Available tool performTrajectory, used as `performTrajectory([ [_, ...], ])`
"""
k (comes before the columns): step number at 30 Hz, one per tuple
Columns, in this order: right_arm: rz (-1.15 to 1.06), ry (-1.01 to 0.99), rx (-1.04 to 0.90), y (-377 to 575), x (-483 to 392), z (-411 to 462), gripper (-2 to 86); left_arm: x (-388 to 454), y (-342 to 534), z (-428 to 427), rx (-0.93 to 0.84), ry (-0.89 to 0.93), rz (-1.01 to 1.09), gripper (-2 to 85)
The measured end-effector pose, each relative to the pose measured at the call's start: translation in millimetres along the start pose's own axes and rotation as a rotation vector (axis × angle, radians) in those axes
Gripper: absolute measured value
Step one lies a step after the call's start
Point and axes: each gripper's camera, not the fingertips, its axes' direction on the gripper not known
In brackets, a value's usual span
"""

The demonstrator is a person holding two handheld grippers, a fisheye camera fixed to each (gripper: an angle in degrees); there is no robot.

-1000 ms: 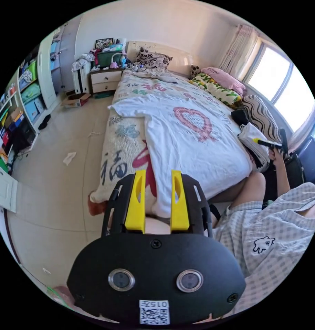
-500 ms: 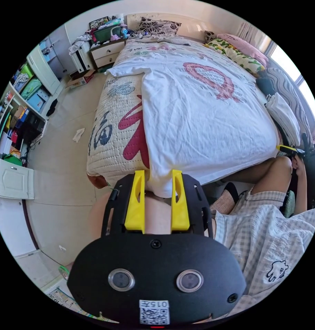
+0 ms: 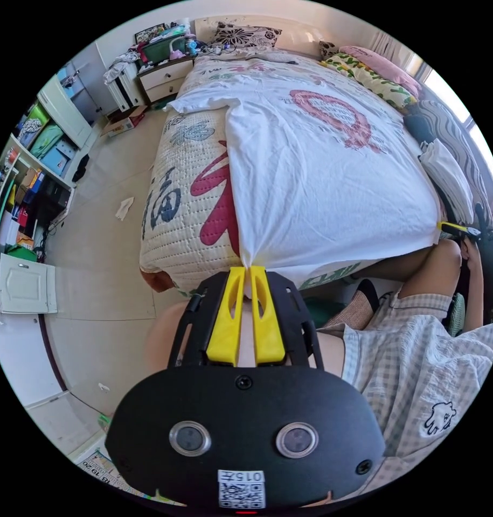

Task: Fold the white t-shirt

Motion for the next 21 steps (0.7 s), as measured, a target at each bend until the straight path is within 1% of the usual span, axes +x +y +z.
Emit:
performTrajectory([
  [4, 0.015, -0.039, 0.017, 5.3, 6.6, 0.7, 0.0, 8.6, 0.8, 8.5, -0.002, -0.041, 0.026, 1.7],
  [6, 0.019, -0.052, 0.025, 8.3, 8.7, -0.9, 0.2, 9.2, 3.8, 10.2, 0.0, -0.032, 0.031, 2.8],
  [8, 0.031, -0.072, 0.033, 12.8, 12.2, -3.6, 0.4, 1.5, 9.6, 9.7, 0.013, 0.032, 0.002, 4.5],
  [10, 0.038, -0.089, 0.033, 19.0, 17.7, -4.0, 1.1, -10.6, 19.6, 8.5, 0.057, 0.157, -0.03, 6.9],
  [12, 0.039, -0.12, 0.037, 20.6, 21.4, -3.0, 1.4, -14.3, 22.1, 8.5, 0.101, 0.21, -0.041, 7.5],
  [14, 0.042, -0.145, 0.032, 18.4, 23.5, -0.7, 1.2, -11.4, 17.2, 15.9, 0.089, 0.181, -0.037, 7.0],
  [16, 0.039, -0.099, 0.005, 13.9, 21.3, 3.6, 0.3, -5.3, 8.9, 37.3, 0.001, 0.103, -0.029, 4.7],
  [21, 0.025, -0.046, -0.031, 8.2, 17.9, 7.7, 0.1, 5.4, 9.0, 55.0, -0.032, 0.031, 0.0, 2.3],
])
